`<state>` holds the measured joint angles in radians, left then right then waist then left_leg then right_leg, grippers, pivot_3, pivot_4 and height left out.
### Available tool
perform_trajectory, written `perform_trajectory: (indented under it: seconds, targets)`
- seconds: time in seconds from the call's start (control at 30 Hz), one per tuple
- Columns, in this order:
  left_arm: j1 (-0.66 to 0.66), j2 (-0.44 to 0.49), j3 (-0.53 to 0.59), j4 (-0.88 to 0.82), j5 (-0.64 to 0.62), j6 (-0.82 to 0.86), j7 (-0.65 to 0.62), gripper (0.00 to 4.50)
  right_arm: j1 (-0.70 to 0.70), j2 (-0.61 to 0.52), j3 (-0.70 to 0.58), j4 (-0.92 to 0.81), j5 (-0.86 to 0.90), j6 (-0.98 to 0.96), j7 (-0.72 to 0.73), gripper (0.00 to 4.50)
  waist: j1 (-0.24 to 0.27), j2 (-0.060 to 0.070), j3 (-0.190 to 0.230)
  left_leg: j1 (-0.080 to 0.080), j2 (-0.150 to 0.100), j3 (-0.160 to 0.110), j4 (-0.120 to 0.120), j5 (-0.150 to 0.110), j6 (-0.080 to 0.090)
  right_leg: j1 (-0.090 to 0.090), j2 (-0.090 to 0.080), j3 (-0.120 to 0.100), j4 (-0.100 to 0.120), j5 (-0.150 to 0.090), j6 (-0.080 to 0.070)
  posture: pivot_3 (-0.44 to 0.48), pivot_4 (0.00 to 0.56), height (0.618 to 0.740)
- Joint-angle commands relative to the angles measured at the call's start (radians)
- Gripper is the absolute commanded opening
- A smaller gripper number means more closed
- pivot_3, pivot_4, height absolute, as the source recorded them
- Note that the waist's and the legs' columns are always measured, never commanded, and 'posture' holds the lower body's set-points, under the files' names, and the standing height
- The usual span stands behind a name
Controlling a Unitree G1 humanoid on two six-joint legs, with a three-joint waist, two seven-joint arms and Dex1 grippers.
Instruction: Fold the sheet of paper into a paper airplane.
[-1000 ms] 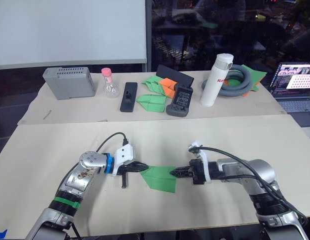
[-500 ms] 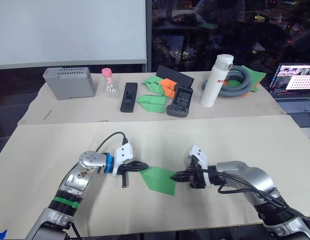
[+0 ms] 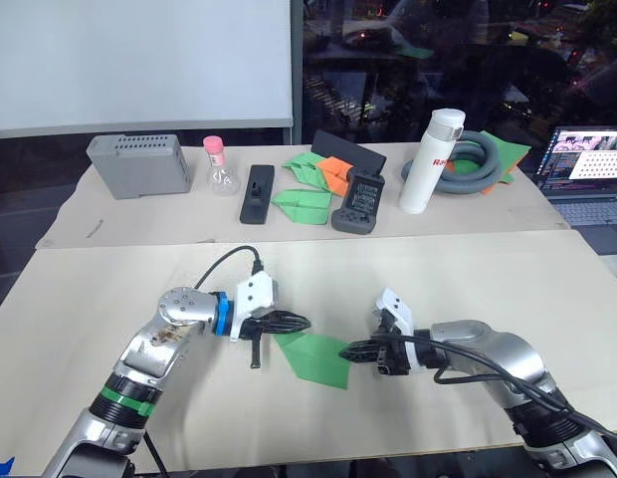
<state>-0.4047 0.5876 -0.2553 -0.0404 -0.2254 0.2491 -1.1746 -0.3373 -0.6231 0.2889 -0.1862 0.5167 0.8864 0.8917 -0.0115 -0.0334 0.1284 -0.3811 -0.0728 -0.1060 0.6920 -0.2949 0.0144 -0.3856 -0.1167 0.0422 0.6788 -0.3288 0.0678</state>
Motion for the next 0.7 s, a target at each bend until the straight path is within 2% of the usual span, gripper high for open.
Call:
perform_trajectory:
  seconds: [0.03, 0.4, 0.5, 0.6, 0.7]
  targets:
    - [-0.017, -0.019, -0.026, 0.03, 0.029, -0.054, -0.004, 0.0, 0.044, -0.021, 0.054, 0.058, -0.072, 0.034, -0.035, 0.04, 0.0, 0.0, 0.0, 0.0, 0.0, 0.0, 0.0, 0.0, 0.0, 0.0, 0.0, 0.0, 0.0, 0.0, 0.0, 0.0, 0.15, 0.74]
    - [0.001, -0.039, -0.053, 0.112, 0.066, -0.096, -0.011, 0.0, 0.067, -0.033, 0.032, 0.029, -0.07, 0.031, -0.046, 0.04, 0.002, 0.0, 0.0, 0.0, 0.0, 0.0, 0.0, 0.0, 0.0, 0.0, 0.0, 0.0, 0.0, 0.0, 0.0, 0.0, 0.15, 0.74]
    - [0.005, -0.041, -0.062, 0.135, 0.082, -0.114, -0.013, 0.0, 0.083, -0.049, 0.044, 0.006, -0.092, -0.045, -0.016, 0.04, 0.005, 0.0, 0.0, 0.0, 0.0, 0.0, 0.0, 0.0, 0.0, -0.001, 0.0, 0.0, 0.0, 0.0, 0.0, 0.0, 0.15, 0.74]
    - [0.009, -0.041, -0.071, 0.16, 0.093, -0.137, -0.017, 0.0, 0.096, -0.059, 0.039, -0.018, -0.097, -0.078, -0.008, 0.99, 0.008, 0.0, 0.0, -0.001, 0.0, 0.0, 0.0, 0.0, 0.0, -0.001, 0.0, 0.0, 0.0, 0.0, 0.0, 0.0, 0.15, 0.74]
    - [0.009, -0.042, -0.08, 0.181, 0.107, -0.16, -0.02, 0.0, 0.095, -0.062, -0.019, -0.051, -0.077, -0.105, -0.018, 1.96, 0.009, 0.0, 0.0, 0.0, 0.0, 0.0, 0.0, 0.0, 0.0, -0.001, 0.0, 0.0, -0.001, 0.0, 0.0, 0.0, 0.15, 0.74]
